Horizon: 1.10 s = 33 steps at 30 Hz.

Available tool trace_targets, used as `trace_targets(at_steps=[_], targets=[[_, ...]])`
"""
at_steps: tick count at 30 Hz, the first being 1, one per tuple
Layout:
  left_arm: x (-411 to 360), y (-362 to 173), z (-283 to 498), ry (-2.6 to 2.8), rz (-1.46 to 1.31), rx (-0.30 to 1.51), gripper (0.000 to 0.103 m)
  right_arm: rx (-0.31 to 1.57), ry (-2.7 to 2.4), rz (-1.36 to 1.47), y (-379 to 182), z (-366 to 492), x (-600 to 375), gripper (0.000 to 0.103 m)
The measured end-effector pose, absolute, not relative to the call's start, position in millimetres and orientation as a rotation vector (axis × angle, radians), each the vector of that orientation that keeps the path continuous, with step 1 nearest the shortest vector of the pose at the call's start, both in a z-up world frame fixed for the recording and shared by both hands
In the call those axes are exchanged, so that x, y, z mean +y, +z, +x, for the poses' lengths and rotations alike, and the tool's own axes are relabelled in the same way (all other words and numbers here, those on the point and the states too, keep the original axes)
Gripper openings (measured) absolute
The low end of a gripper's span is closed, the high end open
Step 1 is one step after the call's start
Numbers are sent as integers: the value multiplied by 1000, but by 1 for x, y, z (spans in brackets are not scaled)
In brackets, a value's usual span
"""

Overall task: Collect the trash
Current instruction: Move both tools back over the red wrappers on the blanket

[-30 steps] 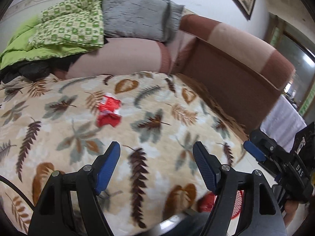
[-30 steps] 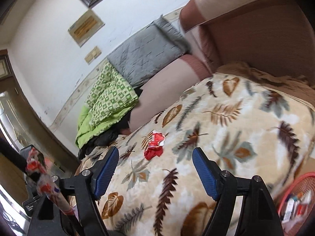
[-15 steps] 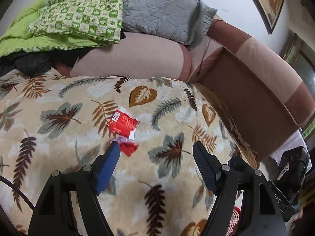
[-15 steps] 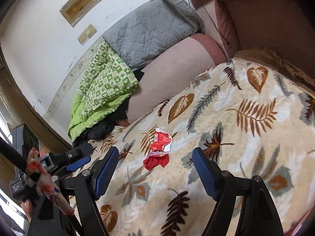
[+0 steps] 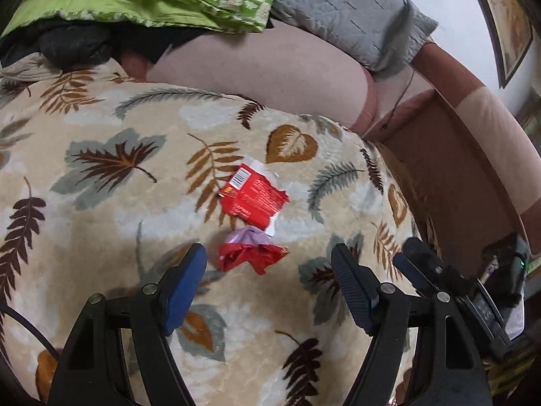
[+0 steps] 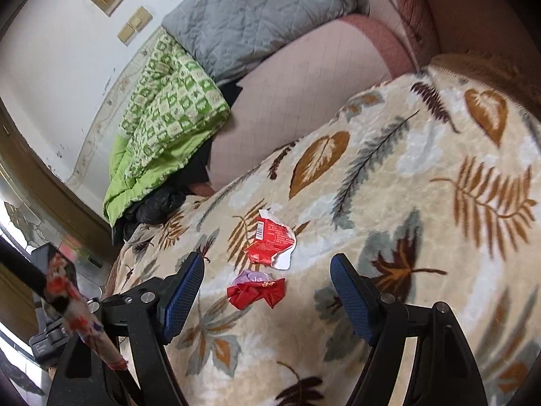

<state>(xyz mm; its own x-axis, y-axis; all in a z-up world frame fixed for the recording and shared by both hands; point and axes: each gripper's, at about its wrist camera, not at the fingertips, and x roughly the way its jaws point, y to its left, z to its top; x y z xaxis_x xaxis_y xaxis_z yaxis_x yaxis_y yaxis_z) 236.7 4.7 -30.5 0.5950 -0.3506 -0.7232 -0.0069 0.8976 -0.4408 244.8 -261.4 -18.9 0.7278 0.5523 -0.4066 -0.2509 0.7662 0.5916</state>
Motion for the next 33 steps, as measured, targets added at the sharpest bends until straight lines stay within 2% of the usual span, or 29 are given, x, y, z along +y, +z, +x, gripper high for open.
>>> trace_targets(at_steps=[23, 33], targets=[[12, -52, 249, -199, -439, 986, 75, 659, 511, 531, -31, 287, -249, 81], [33, -76, 273, -183, -551, 1031, 75, 711, 557, 534, -39, 329, -242, 81]])
